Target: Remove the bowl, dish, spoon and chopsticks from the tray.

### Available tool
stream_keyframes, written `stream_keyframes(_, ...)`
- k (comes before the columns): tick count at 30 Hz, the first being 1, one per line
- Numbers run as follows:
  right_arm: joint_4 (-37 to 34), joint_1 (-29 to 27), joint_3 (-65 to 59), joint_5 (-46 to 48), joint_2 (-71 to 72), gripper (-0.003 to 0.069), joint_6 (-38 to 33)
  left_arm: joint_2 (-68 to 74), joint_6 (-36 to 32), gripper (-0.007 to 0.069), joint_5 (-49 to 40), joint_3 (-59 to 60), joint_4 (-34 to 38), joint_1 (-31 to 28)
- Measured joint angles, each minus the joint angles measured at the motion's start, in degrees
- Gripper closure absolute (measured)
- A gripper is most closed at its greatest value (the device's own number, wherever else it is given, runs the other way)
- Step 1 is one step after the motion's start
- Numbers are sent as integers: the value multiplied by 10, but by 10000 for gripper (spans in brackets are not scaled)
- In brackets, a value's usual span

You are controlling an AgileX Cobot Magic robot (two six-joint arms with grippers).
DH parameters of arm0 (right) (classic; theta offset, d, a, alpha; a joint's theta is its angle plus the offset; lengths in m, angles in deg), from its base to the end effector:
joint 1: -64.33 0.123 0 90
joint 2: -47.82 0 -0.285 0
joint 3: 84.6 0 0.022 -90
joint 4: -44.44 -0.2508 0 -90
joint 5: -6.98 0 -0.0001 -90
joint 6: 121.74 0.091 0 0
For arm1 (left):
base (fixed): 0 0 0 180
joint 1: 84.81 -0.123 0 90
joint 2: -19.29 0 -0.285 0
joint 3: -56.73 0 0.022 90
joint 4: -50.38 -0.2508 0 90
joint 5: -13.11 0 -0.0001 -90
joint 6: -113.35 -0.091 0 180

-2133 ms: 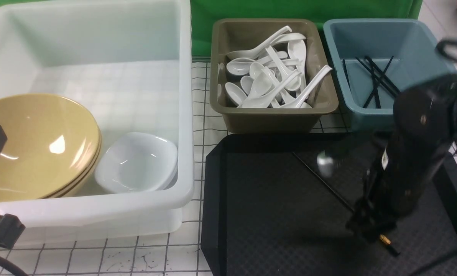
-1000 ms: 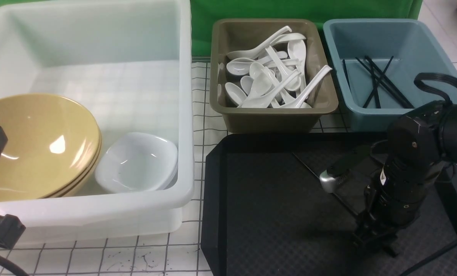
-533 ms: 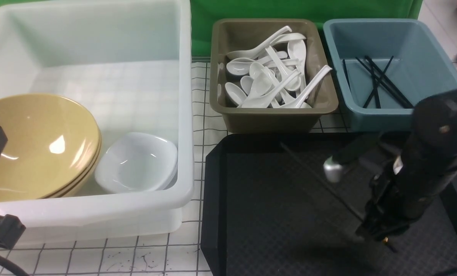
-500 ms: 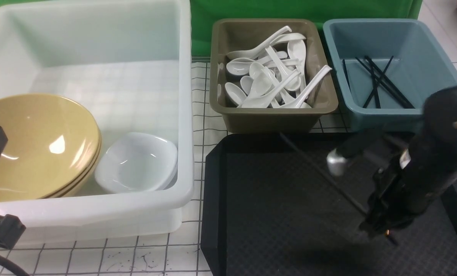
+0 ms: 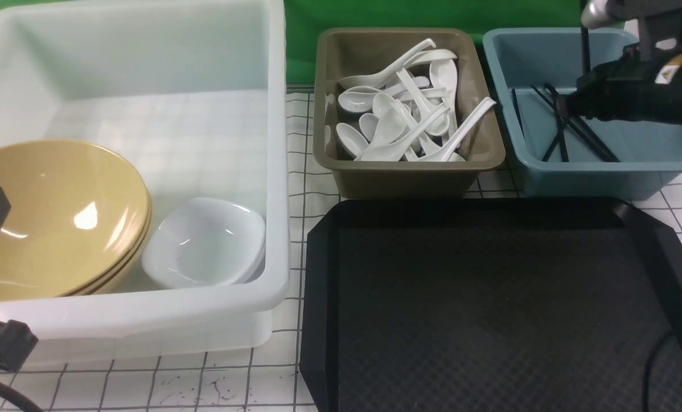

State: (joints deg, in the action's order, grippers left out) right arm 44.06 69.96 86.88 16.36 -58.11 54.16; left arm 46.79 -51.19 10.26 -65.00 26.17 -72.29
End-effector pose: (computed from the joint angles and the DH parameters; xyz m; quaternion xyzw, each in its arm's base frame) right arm 0.3893 0.0385 0.2625 -0.0722 0.8793 0.0083 0.4707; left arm 0.0850 -0.0169 0.2975 0.1213 0.6863 -0.0167 0.7169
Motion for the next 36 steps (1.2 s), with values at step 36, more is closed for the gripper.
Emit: stream_keyframes(36,-4,135,-636,-113,729,622,37,0,19,631,-152,0,12,0)
